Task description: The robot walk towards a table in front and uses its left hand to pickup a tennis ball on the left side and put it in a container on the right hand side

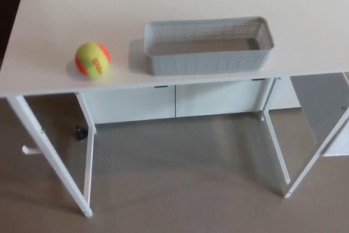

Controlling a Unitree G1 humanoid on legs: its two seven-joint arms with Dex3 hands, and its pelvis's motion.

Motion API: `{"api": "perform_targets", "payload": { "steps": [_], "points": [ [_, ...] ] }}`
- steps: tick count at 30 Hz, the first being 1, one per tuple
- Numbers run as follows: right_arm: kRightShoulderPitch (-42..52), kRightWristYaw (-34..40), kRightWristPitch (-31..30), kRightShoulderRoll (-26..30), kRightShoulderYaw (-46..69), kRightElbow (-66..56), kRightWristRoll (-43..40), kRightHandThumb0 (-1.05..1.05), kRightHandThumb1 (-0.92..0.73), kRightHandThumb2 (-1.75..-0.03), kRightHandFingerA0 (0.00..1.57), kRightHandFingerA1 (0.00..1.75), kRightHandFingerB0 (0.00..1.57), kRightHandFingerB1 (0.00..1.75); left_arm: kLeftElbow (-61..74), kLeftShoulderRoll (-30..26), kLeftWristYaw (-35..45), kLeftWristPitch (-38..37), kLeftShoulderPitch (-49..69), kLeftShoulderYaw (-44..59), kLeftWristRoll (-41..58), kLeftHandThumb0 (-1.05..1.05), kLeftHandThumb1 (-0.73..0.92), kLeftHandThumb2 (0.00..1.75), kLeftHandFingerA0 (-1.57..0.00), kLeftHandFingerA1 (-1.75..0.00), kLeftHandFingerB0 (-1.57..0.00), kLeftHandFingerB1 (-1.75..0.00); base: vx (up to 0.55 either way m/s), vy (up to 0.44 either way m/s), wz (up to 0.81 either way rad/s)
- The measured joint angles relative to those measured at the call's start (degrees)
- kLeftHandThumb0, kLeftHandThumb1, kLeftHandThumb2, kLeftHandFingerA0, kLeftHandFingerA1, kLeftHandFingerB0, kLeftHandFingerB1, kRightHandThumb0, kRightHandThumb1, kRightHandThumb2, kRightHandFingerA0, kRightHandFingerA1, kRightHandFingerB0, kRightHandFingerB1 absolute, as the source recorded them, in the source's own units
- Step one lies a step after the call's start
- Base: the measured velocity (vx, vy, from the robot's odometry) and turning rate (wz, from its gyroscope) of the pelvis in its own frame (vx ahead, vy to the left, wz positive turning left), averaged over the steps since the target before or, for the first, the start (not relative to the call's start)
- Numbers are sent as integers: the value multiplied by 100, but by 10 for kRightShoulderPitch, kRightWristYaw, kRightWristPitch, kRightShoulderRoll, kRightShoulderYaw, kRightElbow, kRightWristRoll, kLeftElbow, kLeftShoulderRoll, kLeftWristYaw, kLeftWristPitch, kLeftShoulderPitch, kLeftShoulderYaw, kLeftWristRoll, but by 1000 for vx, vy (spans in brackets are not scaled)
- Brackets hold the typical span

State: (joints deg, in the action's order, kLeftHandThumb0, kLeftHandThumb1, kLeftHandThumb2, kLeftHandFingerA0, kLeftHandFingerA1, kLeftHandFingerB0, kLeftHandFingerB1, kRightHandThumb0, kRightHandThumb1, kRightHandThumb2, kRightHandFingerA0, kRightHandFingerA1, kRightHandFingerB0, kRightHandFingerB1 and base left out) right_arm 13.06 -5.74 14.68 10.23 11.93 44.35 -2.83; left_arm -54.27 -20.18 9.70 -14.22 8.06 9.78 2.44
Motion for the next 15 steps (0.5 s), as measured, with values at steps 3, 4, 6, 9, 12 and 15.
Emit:
{"api": "perform_targets", "payload": {
  "steps": [3,4,6,9,12,15],
  "points": [
    [0,1,0,0,0,1,0,-30,-42,-87,34,58,8,46,1,0,0,0,1,-1,0,-25,70,61,-39,-40,-23,-31,68,15,-7],
    [0,1,0,0,0,1,0,-30,-42,-87,34,58,8,46,1,0,0,0,1,-1,0,-25,70,61,-39,-40,-23,-31,68,61,-6],
    [1,1,0,0,0,2,0,-30,-42,-87,34,58,8,46,1,0,0,0,1,-1,0,-26,69,60,-39,-38,-23,-31,95,114,-11],
    [1,1,0,0,0,3,0,-29,-42,-87,33,57,8,46,1,0,1,0,2,-1,0,-25,70,60,-40,-38,-24,-31,213,194,-12],
    [-2,1,1,-5,-1,4,0,-28,-43,-87,34,58,8,46,1,-5,1,0,1,-1,0,-25,70,61,-40,-38,-23,-31,292,270,-13],
    [-1,1,1,-7,-1,3,0,-29,-42,-87,33,57,8,46,0,-8,1,0,-3,-1,0,-25,70,61,-38,-37,-23,-30,248,108,5]
  ]
}}
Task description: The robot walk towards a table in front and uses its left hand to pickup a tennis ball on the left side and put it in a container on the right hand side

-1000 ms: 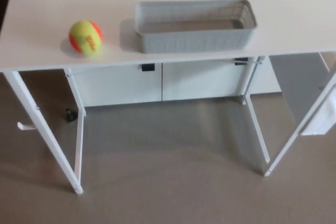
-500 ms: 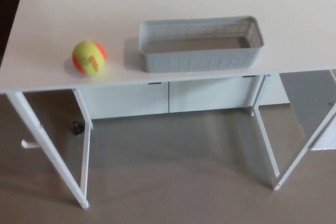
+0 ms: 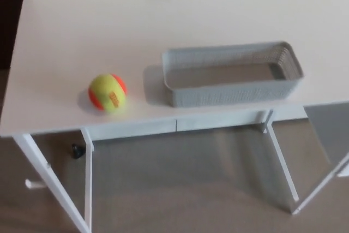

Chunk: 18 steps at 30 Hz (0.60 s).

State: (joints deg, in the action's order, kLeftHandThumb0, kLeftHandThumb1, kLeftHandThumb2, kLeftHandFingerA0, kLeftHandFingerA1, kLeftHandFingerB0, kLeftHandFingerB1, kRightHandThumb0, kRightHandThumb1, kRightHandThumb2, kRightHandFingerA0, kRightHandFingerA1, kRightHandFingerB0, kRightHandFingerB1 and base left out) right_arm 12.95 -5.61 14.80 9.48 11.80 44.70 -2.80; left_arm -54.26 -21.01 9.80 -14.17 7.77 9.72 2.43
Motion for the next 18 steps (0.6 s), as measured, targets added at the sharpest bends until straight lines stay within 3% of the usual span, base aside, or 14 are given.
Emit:
{"api": "perform_targets", "payload": {
  "steps": [13,18],
  "points": [
    [-5,0,2,2,1,2,0,-29,-42,-87,33,57,9,46,-2,5,11,1,-10,4,4,-25,70,61,-37,-37,-23,-30,287,-72,21],
    [-7,0,4,4,1,3,0,-29,-42,-87,32,57,9,46,-1,5,14,1,-11,4,4,-26,70,61,-38,-37,-23,-30,268,-118,-4]
  ]
}}
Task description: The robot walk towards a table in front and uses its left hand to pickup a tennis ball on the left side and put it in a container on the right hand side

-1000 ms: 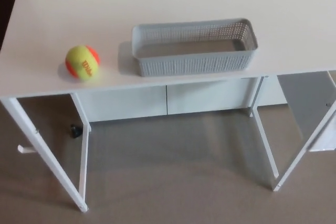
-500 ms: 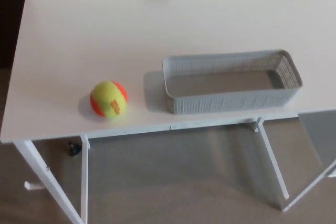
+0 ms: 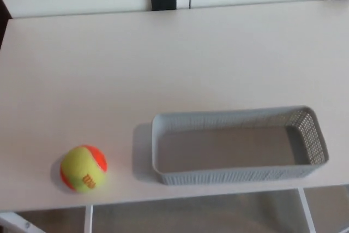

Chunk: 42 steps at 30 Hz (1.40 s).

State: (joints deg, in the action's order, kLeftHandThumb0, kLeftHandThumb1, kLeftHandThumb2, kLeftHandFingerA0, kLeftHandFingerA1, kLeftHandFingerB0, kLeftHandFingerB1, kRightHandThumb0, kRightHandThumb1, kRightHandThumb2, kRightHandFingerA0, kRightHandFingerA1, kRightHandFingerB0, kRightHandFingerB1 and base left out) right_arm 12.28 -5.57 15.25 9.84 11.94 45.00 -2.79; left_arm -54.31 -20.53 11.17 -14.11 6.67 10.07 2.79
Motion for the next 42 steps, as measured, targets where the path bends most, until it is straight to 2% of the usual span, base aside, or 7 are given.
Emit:
{"api": "perform_targets", "payload": {
  "steps": [4,5,12,22,31,41,42],
  "points": [
    [4,0,2,0,0,0,0,-41,-53,-67,34,46,18,38,2,0,0,0,2,-1,0,-26,70,61,-40,-39,-23,-31,239,-73,-23],
    [6,0,2,0,0,0,0,-29,-42,-87,31,57,8,46,2,0,0,0,2,-1,0,-28,69,61,-39,-39,-23,-31,111,118,-10],
    [8,-1,4,-7,-1,4,0,-41,-53,-68,33,48,17,39,1,-14,1,2,-2,2,0,-31,68,60,-37,-39,-23,-30,52,224,-8],
    [16,-2,11,-6,1,10,-1,-28,-43,-87,32,57,8,46,12,-33,16,24,12,-22,-8,-38,66,60,-33,-39,-23,-32,26,-15,3],
    [17,-2,13,-6,0,16,-1,-40,-53,-67,34,46,17,39,224,-44,49,37,158,-11,6,-44,57,58,-37,-42,-18,-28,3,-5,-1],
    [10,-2,13,-7,-1,19,0,-27,-42,-87,32,57,8,46,464,-65,130,26,374,36,57,-71,45,83,-18,-49,-7,-39,0,0,0],
    [9,-2,13,-7,-1,19,0,-28,-42,-87,31,56,8,46,482,-65,135,25,383,41,65,-73,58,58,-22,-39,-19,-29,0,0,0]
  ]
}}
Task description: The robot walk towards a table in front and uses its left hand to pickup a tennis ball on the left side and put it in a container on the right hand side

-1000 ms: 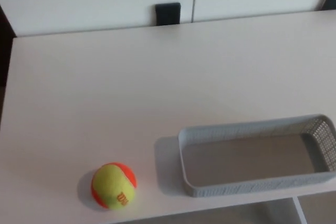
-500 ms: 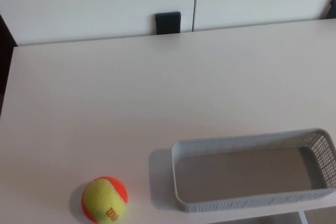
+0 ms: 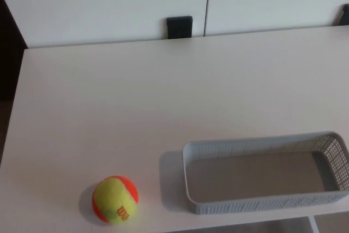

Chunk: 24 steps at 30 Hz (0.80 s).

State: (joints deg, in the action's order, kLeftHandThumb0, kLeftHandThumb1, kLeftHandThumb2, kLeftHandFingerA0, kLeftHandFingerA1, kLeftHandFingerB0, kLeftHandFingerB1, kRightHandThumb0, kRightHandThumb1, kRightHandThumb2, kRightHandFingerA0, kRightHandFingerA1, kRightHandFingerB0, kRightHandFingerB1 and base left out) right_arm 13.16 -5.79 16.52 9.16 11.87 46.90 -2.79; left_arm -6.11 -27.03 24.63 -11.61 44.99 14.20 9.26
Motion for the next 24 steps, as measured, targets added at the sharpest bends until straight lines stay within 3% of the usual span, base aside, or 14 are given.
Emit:
{"api": "perform_targets", "payload": {
  "steps": [1,2,3,4,6,7,11,12,16,17,18,21,22,24],
  "points": [
    [-1,0,0,0,0,0,0,-28,-42,-87,31,56,8,46,24,0,6,-1,11,7,10,-73,58,58,-22,-39,-19,-29,0,0,0],
    [-2,0,0,0,0,0,0,-41,-52,-68,33,46,16,38,49,0,11,-2,19,14,19,-85,58,59,-21,-37,-30,-33,0,0,0],
    [-3,0,0,-1,0,0,0,-41,-52,-68,33,46,16,38,72,0,17,-2,27,21,30,-85,58,59,-21,-37,-30,-33,0,0,0],
    [-4,0,0,-1,0,0,0,-29,-43,-87,31,57,7,46,98,0,22,-2,36,27,41,-90,62,60,-27,-43,-22,-28,0,0,0],
    [-4,0,0,-1,0,0,0,-29,-43,-87,32,57,7,46,136,-1,27,-2,40,33,57,-88,55,58,-35,-38,-26,-29,0,0,0],
    [-4,0,0,-1,0,0,0,-41,-52,-68,35,47,16,39,139,-1,27,-2,40,33,59,-77,39,82,-22,-47,-11,-38,0,0,0],
    [-7,0,0,-1,0,0,0,-42,-52,-68,35,47,16,39,247,-6,26,-2,32,38,97,-65,33,74,-17,-47,-10,-38,0,0,0],
    [-7,0,0,-1,0,1,0,-29,-42,-87,31,56,7,46,265,-7,25,-3,26,40,103,-63,34,73,-17,-45,-9,-37,0,0,0],
    [-9,0,0,-1,0,3,0,-28,-42,-86,31,57,7,46,355,-15,16,-2,-21,53,128,-57,37,67,-19,-42,-10,-35,0,0,0],
    [-9,0,0,-1,0,4,0,-42,-51,-68,34,47,15,39,379,-18,13,-2,-39,56,133,-53,36,65,-17,-40,-10,-34,0,0,0],
    [-10,0,0,-1,0,5,0,-29,-42,-87,31,57,7,46,403,-20,9,-2,-58,59,137,-29,33,87,0,-49,0,-49,0,0,0],
    [-14,0,0,0,1,10,0,-28,-43,-87,31,56,7,46,462,-24,-2,0,-125,55,140,-32,29,87,0,-49,0,-49,0,0,0],
    [-17,0,0,0,1,12,0,-27,-42,-87,32,57,8,46,475,-23,-6,1,-159,47,136,-57,36,77,-8,-44,0,-32,0,0,0],
    [-20,0,0,0,1,15,0,-26,-42,-87,33,57,8,46,476,-21,-11,1,-199,32,121,-65,40,72,-10,-41,-7,-30,0,0,0]
  ]
}}
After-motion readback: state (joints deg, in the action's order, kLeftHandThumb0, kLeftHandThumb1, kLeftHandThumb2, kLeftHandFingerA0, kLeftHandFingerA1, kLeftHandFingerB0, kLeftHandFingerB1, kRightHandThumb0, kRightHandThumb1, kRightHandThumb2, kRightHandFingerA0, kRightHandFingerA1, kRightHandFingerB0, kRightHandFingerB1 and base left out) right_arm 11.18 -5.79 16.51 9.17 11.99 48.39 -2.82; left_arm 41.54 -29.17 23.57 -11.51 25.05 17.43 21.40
